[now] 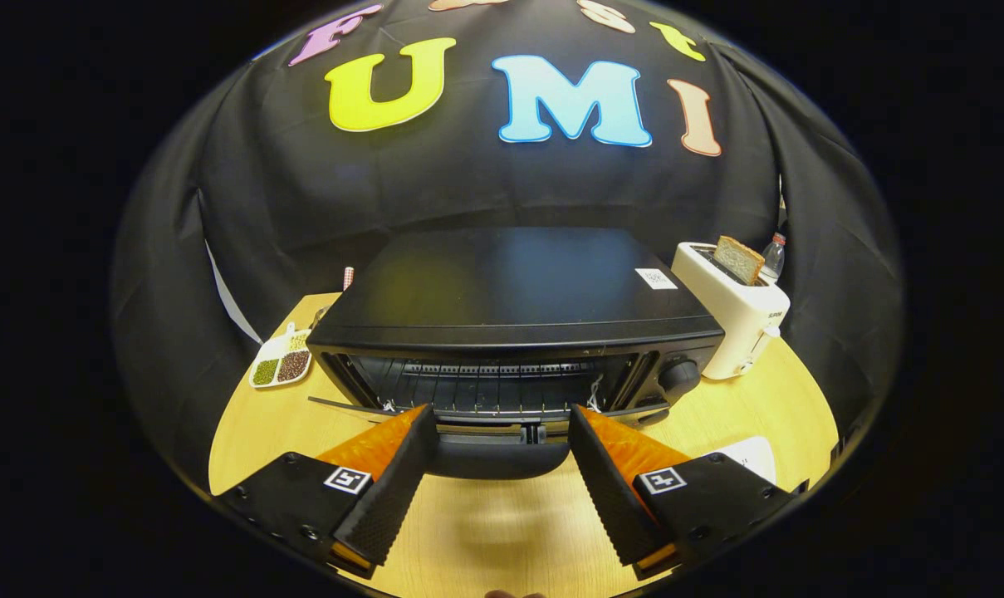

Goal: Open the toaster oven, put the food inside, and close the toaster oven door.

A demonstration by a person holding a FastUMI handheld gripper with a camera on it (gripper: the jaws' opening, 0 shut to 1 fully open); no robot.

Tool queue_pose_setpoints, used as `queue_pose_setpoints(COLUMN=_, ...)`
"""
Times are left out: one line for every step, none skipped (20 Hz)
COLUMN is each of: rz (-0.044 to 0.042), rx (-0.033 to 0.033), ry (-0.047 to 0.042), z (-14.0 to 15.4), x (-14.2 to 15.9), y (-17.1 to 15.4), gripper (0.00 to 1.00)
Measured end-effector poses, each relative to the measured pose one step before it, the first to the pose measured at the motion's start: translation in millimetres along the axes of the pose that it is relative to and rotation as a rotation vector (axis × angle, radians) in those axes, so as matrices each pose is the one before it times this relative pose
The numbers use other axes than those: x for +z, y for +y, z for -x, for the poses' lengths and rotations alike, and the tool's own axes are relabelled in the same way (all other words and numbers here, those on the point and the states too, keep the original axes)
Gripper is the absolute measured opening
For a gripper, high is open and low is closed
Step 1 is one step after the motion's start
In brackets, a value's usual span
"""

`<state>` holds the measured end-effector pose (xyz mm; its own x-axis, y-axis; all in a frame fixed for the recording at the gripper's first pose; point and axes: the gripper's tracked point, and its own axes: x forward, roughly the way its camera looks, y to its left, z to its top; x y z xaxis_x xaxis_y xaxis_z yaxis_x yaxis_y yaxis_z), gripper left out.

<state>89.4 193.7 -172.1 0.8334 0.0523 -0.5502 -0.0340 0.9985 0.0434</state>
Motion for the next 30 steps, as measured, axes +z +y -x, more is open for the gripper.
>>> queue_pose_setpoints(rz=0.00432, rx=-0.00013, ry=0.00369, z=1.27, x=-0.76, y=-0.14, gripper=1.00)
queue_pose_setpoints(rz=0.00189, rx=-0.00019, ry=0.00291, z=1.02, x=-2.48, y=-0.55, gripper=1.00)
queue_pose_setpoints(rz=0.00122, rx=-0.00058, ry=0.00132, z=1.16, x=-1.62, y=0.03, gripper=1.00)
queue_pose_setpoints(rz=0.00233, rx=-0.00140, ry=0.00279, z=0.88, x=-3.47, y=0.26, gripper=1.00)
queue_pose_setpoints(rz=-0.00106, rx=-0.00129, ry=0.00300, z=1.06, x=-1.69, y=-0.51, gripper=1.00)
queue_pose_setpoints(rz=-0.00524, rx=0.00055, ry=0.00204, z=1.70, x=-2.90, y=-0.26, gripper=1.00)
queue_pose_setpoints(rz=-0.00125, rx=0.00206, ry=0.00117, z=0.74, x=-1.38, y=-0.06, gripper=1.00)
queue_pose_setpoints(rz=0.00377, rx=0.00162, ry=0.00316, z=1.13, x=-3.59, y=1.30, gripper=1.00)
queue_pose_setpoints(rz=0.00300, rx=0.00086, ry=0.00599, z=1.42, x=-3.10, y=-0.03, gripper=1.00)
queue_pose_setpoints(rz=-0.00125, rx=0.00001, ry=0.00691, z=1.46, x=-4.31, y=-0.96, gripper=1.00)
queue_pose_setpoints(rz=-0.00418, rx=-0.00131, ry=0.00744, z=0.96, x=-3.77, y=-0.47, gripper=1.00)
queue_pose_setpoints(rz=-0.00265, rx=-0.00106, ry=0.00875, z=1.37, x=-5.32, y=0.20, gripper=1.00)
queue_pose_setpoints(rz=0.00347, rx=-0.00149, ry=0.01431, z=0.92, x=-5.46, y=0.08, gripper=1.00)
queue_pose_setpoints(rz=0.01026, rx=-0.00131, ry=0.01506, z=-0.65, x=-5.98, y=0.01, gripper=1.00)
queue_pose_setpoints(rz=0.00662, rx=-0.00010, ry=0.02001, z=-0.58, x=-7.82, y=-0.67, gripper=1.00)
queue_pose_setpoints(rz=0.00076, rx=-0.00043, ry=0.02884, z=0.78, x=-13.13, y=0.35, gripper=1.00)
queue_pose_setpoints(rz=-0.00372, rx=0.00367, ry=0.04423, z=-2.46, x=-14.79, y=0.44, gripper=1.00)
queue_pose_setpoints(rz=-0.00941, rx=0.01923, ry=0.05846, z=-5.75, x=-20.15, y=2.15, gripper=1.00)
queue_pose_setpoints(rz=-0.01770, rx=0.04346, ry=0.05396, z=-5.79, x=-14.87, y=6.45, gripper=1.00)
queue_pose_setpoints(rz=-0.01280, rx=0.00012, ry=0.03195, z=-6.08, x=-10.03, y=-3.00, gripper=1.00)
queue_pose_setpoints(rz=-0.00044, rx=-0.01545, ry=0.00017, z=-2.52, x=-0.32, y=-6.20, gripper=1.00)
queue_pose_setpoints(rz=0.00518, rx=-0.00755, ry=-0.01603, z=-0.24, x=1.86, y=-4.61, gripper=0.99)
queue_pose_setpoints(rz=0.00812, rx=0.00157, ry=-0.00868, z=0.36, x=0.66, y=-2.51, gripper=0.99)
queue_pose_setpoints(rz=0.00741, rx=0.00021, ry=0.00351, z=3.30, x=-5.30, y=-0.77, gripper=0.98)
queue_pose_setpoints(rz=-0.00037, rx=-0.00455, ry=0.00403, z=3.44, x=-2.02, y=-3.69, gripper=0.99)
queue_pose_setpoints(rz=-0.00269, rx=-0.00628, ry=0.00087, z=4.68, x=-0.14, y=-5.18, gripper=0.99)
queue_pose_setpoints(rz=-0.00327, rx=-0.00811, ry=-0.00241, z=4.89, x=-0.23, y=-6.79, gripper=0.99)
queue_pose_setpoints(rz=0.00102, rx=-0.00764, ry=-0.00075, z=5.36, x=-3.40, y=-8.81, gripper=0.99)
queue_pose_setpoints(rz=0.00780, rx=-0.01005, ry=0.00458, z=4.95, x=-1.44, y=-10.43, gripper=0.99)
queue_pose_setpoints(rz=0.01395, rx=-0.00527, ry=0.00208, z=4.64, x=-2.04, y=-10.37, gripper=0.99)
